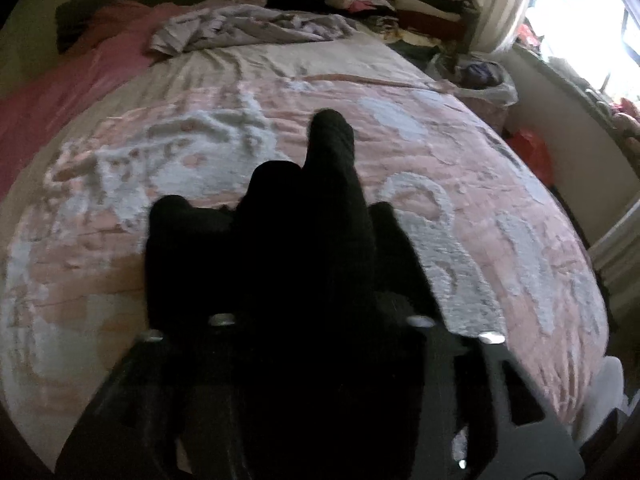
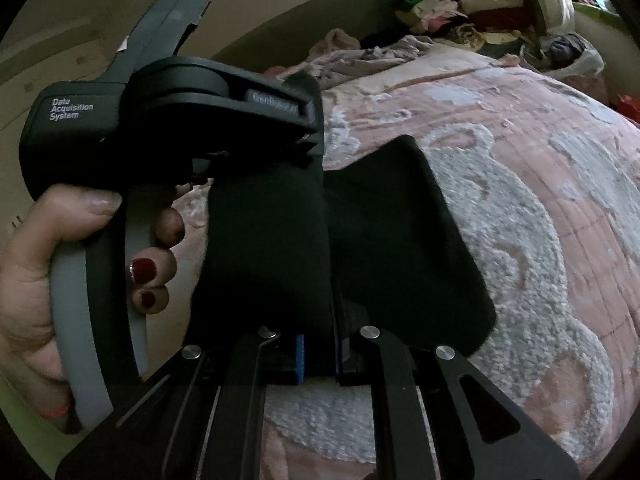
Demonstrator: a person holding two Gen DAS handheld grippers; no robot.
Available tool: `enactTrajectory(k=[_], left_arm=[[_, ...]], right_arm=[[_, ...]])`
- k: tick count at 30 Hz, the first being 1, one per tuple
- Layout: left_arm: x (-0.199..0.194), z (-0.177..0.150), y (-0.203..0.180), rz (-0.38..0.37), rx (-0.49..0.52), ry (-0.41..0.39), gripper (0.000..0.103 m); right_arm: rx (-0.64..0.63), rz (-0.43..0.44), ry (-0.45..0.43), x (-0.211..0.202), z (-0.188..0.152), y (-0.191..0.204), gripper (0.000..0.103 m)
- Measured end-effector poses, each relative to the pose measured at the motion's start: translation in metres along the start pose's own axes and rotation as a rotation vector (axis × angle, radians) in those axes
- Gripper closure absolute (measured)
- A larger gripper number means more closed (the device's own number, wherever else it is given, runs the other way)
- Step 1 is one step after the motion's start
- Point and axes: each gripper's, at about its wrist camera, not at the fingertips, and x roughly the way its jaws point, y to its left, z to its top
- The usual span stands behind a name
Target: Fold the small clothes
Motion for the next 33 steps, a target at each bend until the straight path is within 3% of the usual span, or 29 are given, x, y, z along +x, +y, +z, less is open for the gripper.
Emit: enactTrajectory(k=[2, 4, 8, 11, 13, 17, 21, 28, 30, 33], left_arm=[[-0.002, -0.002, 0.004, -0.051, -0.034, -0.003, 0.026], [-0.011, -0.005, 0.013, -0.090, -0.072, -0.021, 0.026], [-0.040, -0.018, 0.039, -0.025, -0.089, -0.111, 0.029], [-0.049, -0.029, 0.064, 0.044, -0.100, -0.126, 0.032], [-0.048, -0.037, 0.076, 0.087, -0.103, -0.116, 0.033], [-0.035, -0.056, 0.094, 0.079, -0.129, -0.056, 0.033], [-0.023, -0.070, 0.091, 0.057, -0.122, -0.030, 0.033], [-0.023, -0.078, 0.085, 0.055, -0.108, -0.049, 0.034], [-0.024, -0.079, 0.084, 0.052, -0.105, -0.053, 0.034], [-0.024, -0.080, 0.082, 0.044, -0.103, -0.056, 0.034]], right_arm=[[0.033, -0.009, 0.019, 0.003, -0.003, -0.008, 0.092], [0.073, -0.016, 0.039, 0.006, -0.005, -0.019, 0.084], [0.126, 0.003, 0.046, 0.002, -0.003, -0.030, 0.082], [0.117, 0.006, 0.043, -0.004, -0.003, -0.029, 0.076], [0.114, 0.023, 0.037, -0.008, -0.001, -0.028, 0.067], [0.108, 0.027, 0.005, -0.018, 0.009, -0.027, 0.036], [0.123, 0.098, 0.057, -0.011, 0.023, -0.034, 0.022], [0.173, 0.165, 0.171, 0.028, 0.046, -0.047, 0.023], [0.110, 0.127, 0.183, 0.036, 0.052, -0.043, 0.039], [0.100, 0.135, 0.171, 0.041, 0.055, -0.046, 0.051]])
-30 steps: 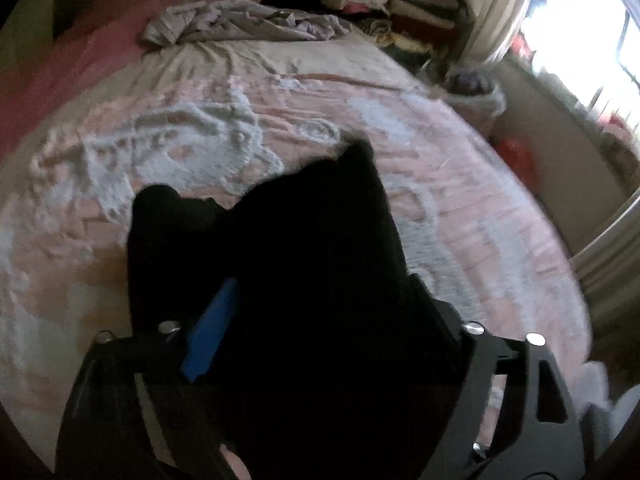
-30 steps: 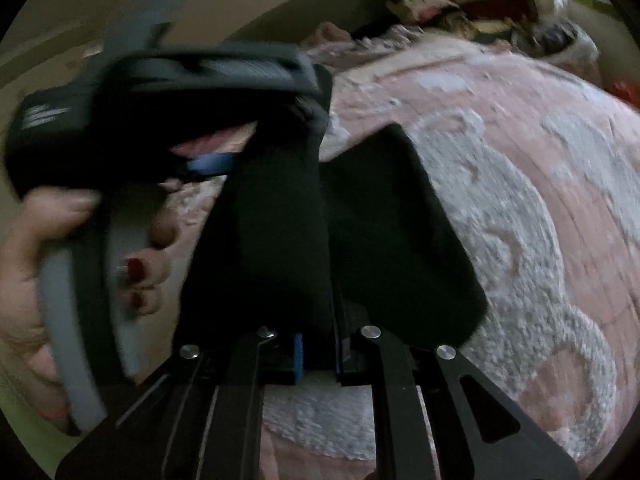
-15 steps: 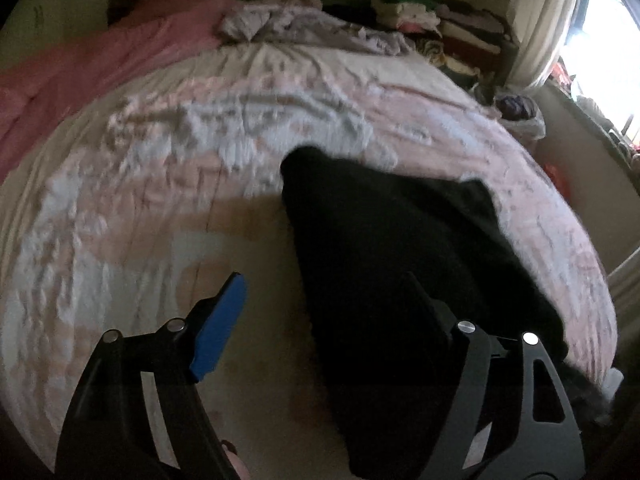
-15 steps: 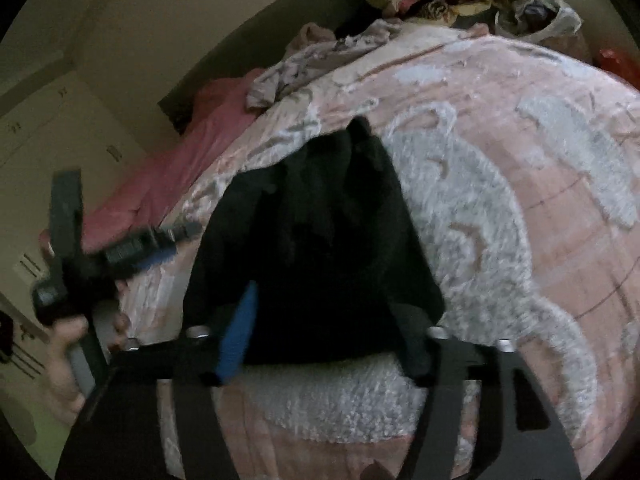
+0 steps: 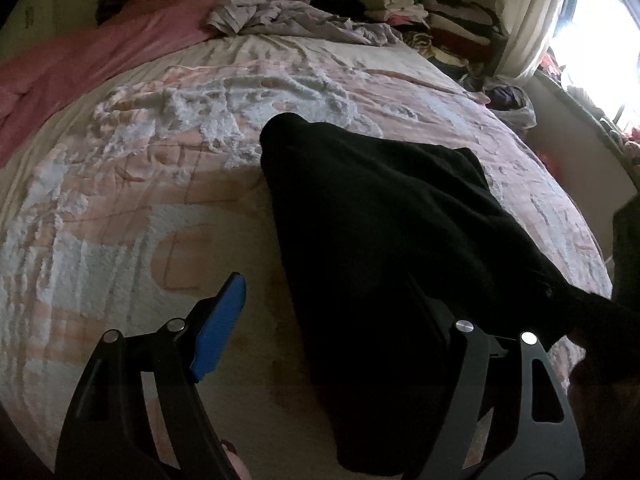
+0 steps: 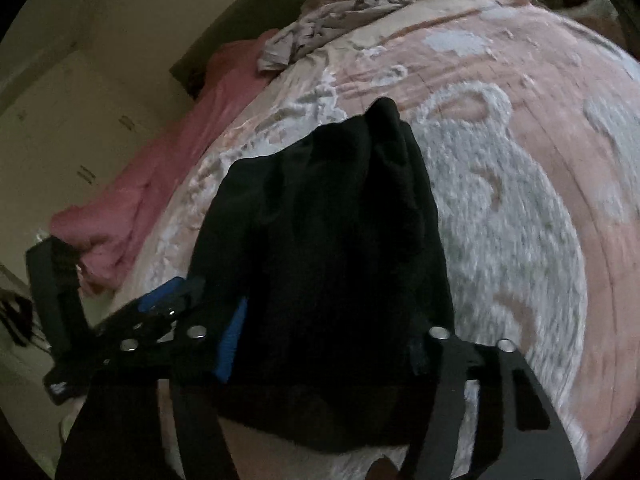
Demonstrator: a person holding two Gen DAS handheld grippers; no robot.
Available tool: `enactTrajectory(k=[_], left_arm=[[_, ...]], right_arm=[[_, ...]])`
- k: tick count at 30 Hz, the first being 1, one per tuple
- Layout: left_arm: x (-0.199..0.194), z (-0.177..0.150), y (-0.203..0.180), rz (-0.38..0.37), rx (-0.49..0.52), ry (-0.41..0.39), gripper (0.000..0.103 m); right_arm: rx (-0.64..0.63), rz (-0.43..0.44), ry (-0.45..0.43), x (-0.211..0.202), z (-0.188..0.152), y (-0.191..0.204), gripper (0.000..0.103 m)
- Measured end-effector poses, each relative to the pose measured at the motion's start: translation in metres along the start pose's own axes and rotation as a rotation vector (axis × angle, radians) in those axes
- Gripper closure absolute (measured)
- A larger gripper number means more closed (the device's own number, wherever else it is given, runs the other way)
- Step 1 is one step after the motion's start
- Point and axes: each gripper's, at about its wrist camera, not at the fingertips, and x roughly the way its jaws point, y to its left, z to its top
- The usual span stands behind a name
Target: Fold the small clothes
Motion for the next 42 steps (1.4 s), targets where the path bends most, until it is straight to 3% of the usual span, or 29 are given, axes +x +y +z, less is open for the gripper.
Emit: enactTrajectory(k=[1, 3, 8, 16, 21, 25, 32, 42], left_arm=[[-0.001, -0.001, -0.001, -0.001, 0.003, -0.002, 0.034], [-0.001, -0.001, -0.004, -0.004, 0.007, -0.008, 0.034], [-0.004, -0.003, -0.011, -0.009, 0.021, -0.011, 0.034], [-0.007, -0.003, -0.013, -0.012, 0.019, -0.017, 0.034], [-0.008, -0.003, -0.013, -0.038, 0.018, -0.007, 0.034], [-0.003, -0.005, -0.013, -0.042, 0.016, 0.010, 0.034], [-0.003, -0.008, -0.012, -0.041, 0.013, 0.011, 0.034], [-0.015, -0.016, -0.008, -0.062, 0.001, 0.008, 0.034]], right_arm=[[0.007, 0.011, -0.008, -0.001, -0.001, -0.002, 0.054], [-0.018, 0.015, -0.031, -0.004, -0.003, -0.002, 0.074], [-0.159, -0.035, -0.095, -0.015, -0.004, 0.021, 0.079], [-0.243, -0.072, -0.146, -0.026, -0.004, 0.036, 0.081], [-0.271, -0.152, -0.143, -0.024, -0.005, 0.030, 0.081], [-0.177, -0.141, -0.077, -0.009, -0.008, 0.007, 0.079], [-0.145, -0.133, -0.078, -0.016, -0.013, 0.004, 0.066], [-0.071, -0.080, -0.058, -0.043, -0.034, -0.002, 0.056]])
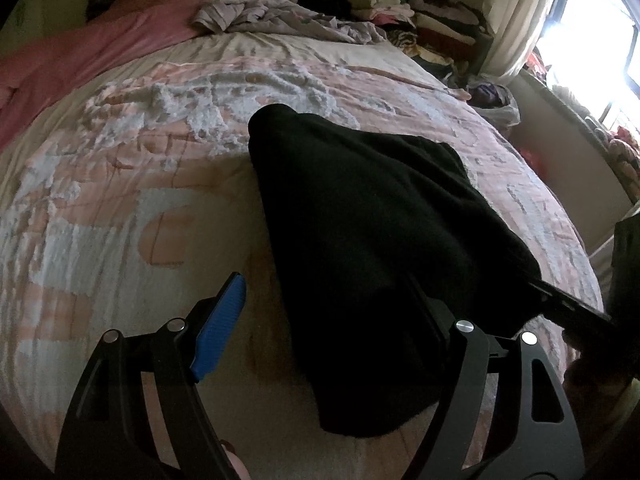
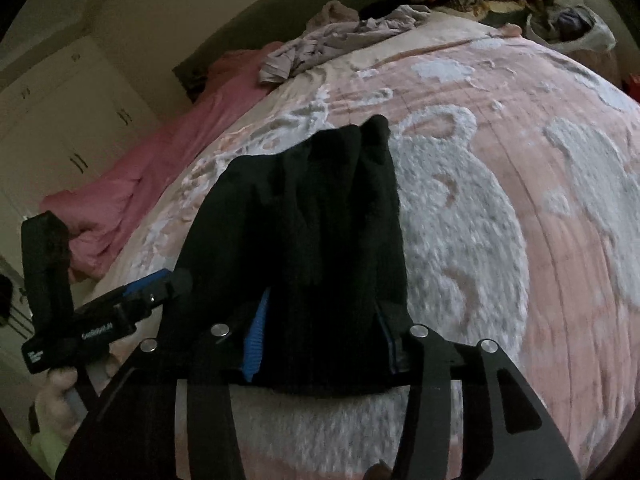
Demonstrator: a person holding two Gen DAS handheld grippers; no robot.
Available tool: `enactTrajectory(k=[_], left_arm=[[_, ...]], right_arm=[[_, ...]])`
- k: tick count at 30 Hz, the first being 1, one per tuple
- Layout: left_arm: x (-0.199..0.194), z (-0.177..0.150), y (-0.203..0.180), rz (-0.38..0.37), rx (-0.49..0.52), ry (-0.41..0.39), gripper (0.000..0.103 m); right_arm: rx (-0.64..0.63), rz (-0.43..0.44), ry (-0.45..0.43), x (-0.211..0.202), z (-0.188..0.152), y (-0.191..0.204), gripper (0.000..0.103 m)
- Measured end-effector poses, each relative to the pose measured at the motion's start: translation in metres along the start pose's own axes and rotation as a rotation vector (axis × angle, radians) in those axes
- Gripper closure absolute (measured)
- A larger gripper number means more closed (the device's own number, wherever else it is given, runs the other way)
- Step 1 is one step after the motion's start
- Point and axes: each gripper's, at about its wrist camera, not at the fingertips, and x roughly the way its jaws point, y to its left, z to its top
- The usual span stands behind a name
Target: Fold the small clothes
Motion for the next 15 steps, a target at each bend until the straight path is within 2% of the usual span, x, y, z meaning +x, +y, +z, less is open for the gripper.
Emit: enactTrajectory(k=[5, 8, 15], left_arm=[[-0.003, -0.008, 0.000, -0.033, -0.014, 0.018, 0.034], [-0.001, -0.013, 0.002, -0.051, -0.028, 0.038, 0.033], [0.007, -0.022, 0.000, -0.081, -0.053, 0.067, 0.035]], right_arm=[[-0.002, -0.003, -0.004, -0.004, -0.003, 0.004, 0.056], [0.004, -0.010, 0.000, -0.002, -0.005, 0.004, 0.049], [0.024, -0.001, -0.005, 0.000, -0.006, -0.002, 0.049]])
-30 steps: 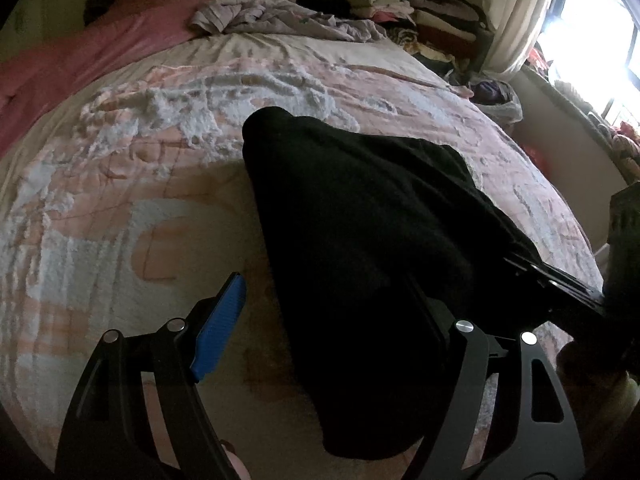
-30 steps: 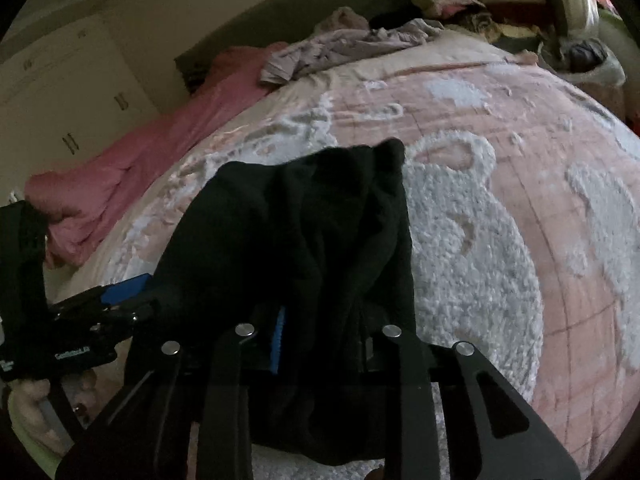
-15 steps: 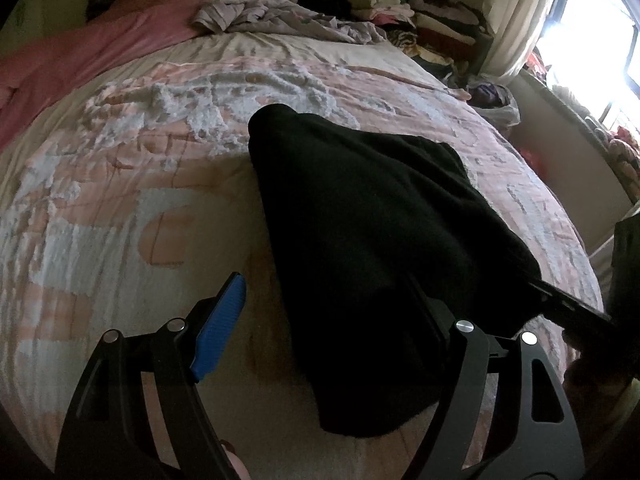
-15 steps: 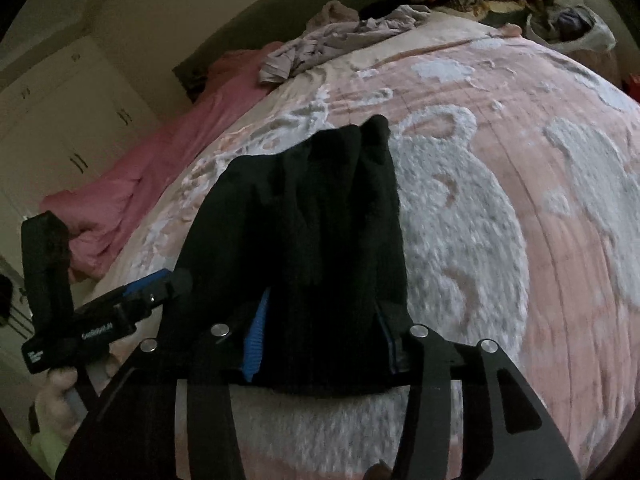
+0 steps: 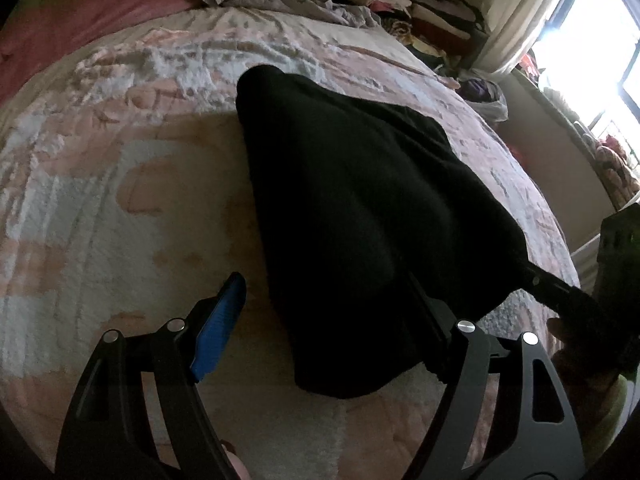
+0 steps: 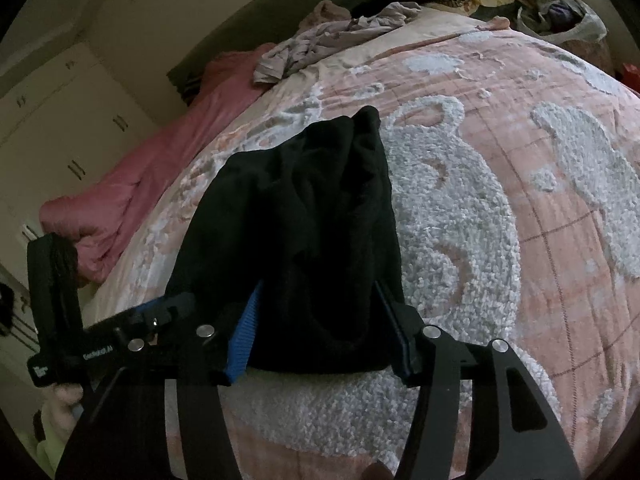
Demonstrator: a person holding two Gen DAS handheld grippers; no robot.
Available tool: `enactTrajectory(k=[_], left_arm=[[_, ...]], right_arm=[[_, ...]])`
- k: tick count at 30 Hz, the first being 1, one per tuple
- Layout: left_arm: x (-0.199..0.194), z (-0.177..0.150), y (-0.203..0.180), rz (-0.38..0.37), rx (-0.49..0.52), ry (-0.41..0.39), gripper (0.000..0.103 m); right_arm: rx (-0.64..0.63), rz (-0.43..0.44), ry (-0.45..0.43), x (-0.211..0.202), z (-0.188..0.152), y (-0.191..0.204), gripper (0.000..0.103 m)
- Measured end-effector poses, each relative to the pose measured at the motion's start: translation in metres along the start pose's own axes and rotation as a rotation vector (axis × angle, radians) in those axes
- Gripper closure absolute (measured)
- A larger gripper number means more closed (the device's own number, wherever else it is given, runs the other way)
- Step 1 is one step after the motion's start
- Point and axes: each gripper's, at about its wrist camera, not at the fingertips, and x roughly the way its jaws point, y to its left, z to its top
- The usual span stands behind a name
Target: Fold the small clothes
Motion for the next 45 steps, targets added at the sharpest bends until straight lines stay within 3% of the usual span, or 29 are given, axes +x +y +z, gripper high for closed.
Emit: enactTrajectory(k=[2, 3, 6, 10, 16, 25, 31, 45], left_arm=[[0.004, -0.002, -0.001, -0.018, -0.012, 0.010, 0.043], [0.004, -0.002, -0.001, -0.016, -0.013, 0.009, 0.044], [0.001, -0.003, -0.008, 0.010, 0.009, -0.002, 0.046], [-0.004, -0.006, -0.014, 0.035, 0.040, -0.005, 0.046], [0.002, -0.012, -0.021, 0.060, 0.077, -0.002, 0.045], [0.003, -0.012, -0.021, 0.057, 0.070, -0.003, 0.045], [0.002, -0.012, -0.021, 0.057, 0.069, 0.003, 0.045], [0.002, -0.013, -0.022, 0.061, 0.068, -0.002, 0.045]], right_arm=[[-0.001, 0.001, 0.001, 0.002, 0.000, -0.001, 0.054], [-0.007, 0.006, 0.004, 0.003, -0.001, -0.002, 0.070], [-0.031, -0.003, -0.013, -0.001, 0.000, 0.003, 0.082], [-0.074, -0.017, -0.058, -0.017, 0.003, 0.012, 0.083], [-0.040, -0.086, -0.004, 0.001, -0.004, -0.003, 0.082], [-0.058, -0.140, -0.004, 0.006, -0.004, 0.000, 0.071], [-0.113, -0.238, 0.008, 0.007, -0.004, 0.004, 0.041], [-0.047, -0.184, 0.016, 0.009, -0.005, -0.009, 0.036]])
